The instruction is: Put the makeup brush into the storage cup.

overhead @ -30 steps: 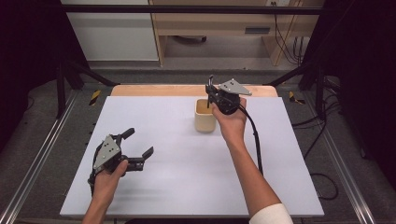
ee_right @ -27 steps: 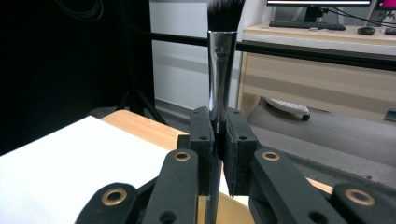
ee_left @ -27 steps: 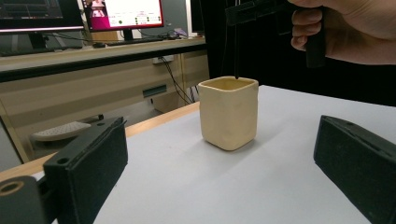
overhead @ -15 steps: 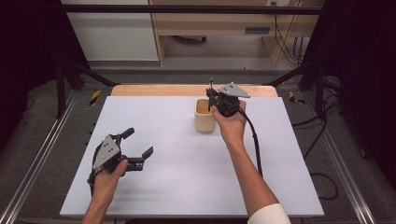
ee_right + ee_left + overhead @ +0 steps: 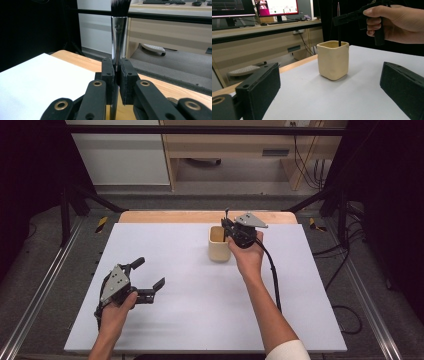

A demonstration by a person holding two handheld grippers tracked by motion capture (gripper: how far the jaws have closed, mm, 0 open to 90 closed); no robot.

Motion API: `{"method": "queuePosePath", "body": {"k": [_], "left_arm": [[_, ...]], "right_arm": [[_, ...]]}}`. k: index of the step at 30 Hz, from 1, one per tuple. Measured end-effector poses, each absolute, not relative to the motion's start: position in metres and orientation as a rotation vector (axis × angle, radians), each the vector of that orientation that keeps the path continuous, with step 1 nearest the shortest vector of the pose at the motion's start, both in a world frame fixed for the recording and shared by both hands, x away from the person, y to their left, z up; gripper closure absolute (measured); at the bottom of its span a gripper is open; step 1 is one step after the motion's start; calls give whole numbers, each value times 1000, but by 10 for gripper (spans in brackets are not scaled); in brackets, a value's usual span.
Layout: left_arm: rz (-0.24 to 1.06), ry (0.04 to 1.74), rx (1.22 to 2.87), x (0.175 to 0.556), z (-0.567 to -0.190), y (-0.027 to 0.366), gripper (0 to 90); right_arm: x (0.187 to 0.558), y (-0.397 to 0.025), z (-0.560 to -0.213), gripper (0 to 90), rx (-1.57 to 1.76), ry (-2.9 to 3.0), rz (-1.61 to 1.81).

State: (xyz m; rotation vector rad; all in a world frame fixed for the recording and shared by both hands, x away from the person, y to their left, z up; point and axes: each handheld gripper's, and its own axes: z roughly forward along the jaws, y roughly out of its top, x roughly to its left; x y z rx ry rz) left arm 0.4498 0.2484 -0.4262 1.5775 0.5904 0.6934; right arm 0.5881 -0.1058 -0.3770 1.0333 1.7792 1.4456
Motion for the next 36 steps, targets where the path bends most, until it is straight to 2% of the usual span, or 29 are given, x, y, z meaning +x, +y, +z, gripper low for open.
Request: {"method": "queuePosePath", "body": {"k": [36], "left_arm": [[690,588,1586,450,-427,248,29]], "right_arm": [[586,-103,-399,835,1055,1826,1426]]}}
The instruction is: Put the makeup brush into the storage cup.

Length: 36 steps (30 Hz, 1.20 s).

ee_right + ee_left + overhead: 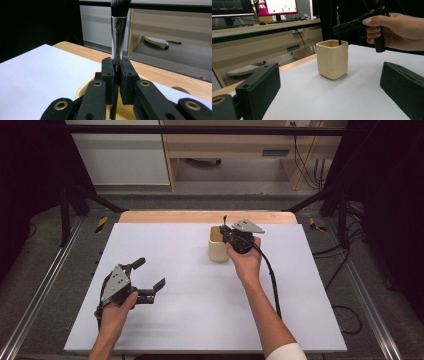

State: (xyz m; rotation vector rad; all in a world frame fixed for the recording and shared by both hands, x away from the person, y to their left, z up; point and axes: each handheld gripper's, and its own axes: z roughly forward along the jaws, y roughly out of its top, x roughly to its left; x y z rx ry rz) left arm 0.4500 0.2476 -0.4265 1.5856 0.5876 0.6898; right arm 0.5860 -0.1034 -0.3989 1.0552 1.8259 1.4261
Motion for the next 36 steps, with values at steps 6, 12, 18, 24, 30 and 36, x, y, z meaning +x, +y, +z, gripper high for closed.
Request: {"method": "queuePosePath", "body": {"k": [6,12,18,24,30,36], "left_arm": [[689,587,1585,450,-426,248,29],[689,585,1591,450,-426,247,29],[690,582,1597,450,-426,247,29],[688,587,1590,450,-427,247,29],[688,586,1585,450,-427,247,29],[686,587,1591,450,-427,247,29]], "right_arm": [[584,-104,-400,811,1058,1833,1429],[575,-101,-391,496,1015,1823,1408],[569,-99,-388,284,1010,1826,1360],[569,-95,-389,218,1002,1837,1336],[570,-94,-390,199,1001,1843,1327],[569,-92,-390,154,1001,1856,1301]]}}
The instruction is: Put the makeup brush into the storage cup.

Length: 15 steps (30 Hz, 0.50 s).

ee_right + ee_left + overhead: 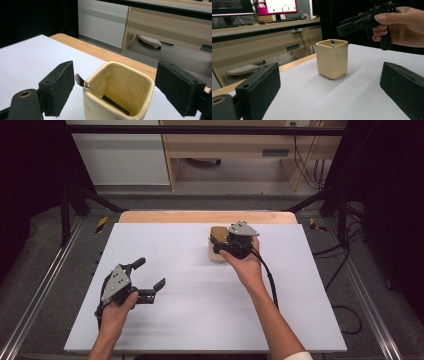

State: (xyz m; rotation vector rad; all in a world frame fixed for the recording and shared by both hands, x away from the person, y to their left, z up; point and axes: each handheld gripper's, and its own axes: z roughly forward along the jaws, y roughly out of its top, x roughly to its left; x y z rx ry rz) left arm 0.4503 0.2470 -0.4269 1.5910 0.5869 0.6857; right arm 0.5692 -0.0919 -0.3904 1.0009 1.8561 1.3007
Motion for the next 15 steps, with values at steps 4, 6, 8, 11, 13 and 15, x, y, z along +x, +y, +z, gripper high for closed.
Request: {"method": "queuePosePath", "body": {"k": [4,6,8,11,13,15], "left_arm": [[685,588,1591,450,-427,247,29],[684,588,1591,451,-427,247,29],[684,586,1595,451,-427,247,29],[686,585,1600,451,-428,247,29],[686,584,1605,450,-428,246,29],[693,581,1613,451,-428,246,28]], "right_arm": [[568,-91,-390,125,1004,1868,1297],[567,-90,-390,106,1011,1874,1307],[566,-88,-388,88,1014,1877,1318],[564,-85,-386,75,1000,1881,1333],[563,-83,-385,75,996,1884,1330],[561,-82,-383,70,984,1885,1333]]}}
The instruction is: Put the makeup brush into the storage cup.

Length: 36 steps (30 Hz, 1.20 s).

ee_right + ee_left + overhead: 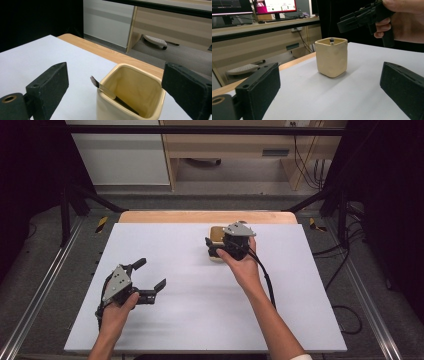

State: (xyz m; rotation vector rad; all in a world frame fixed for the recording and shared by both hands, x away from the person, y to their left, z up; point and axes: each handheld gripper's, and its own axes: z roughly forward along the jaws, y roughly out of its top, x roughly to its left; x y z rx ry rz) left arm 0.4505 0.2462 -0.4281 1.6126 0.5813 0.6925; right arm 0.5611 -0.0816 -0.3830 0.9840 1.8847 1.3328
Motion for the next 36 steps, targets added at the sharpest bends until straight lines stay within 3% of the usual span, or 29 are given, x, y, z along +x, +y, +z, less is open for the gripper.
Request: {"method": "queuePosePath", "body": {"k": [36], "left_arm": [[693,587,1591,449,-426,249,23]], "right_arm": [[528,-85,-374,45,967,1892,1407]]}}
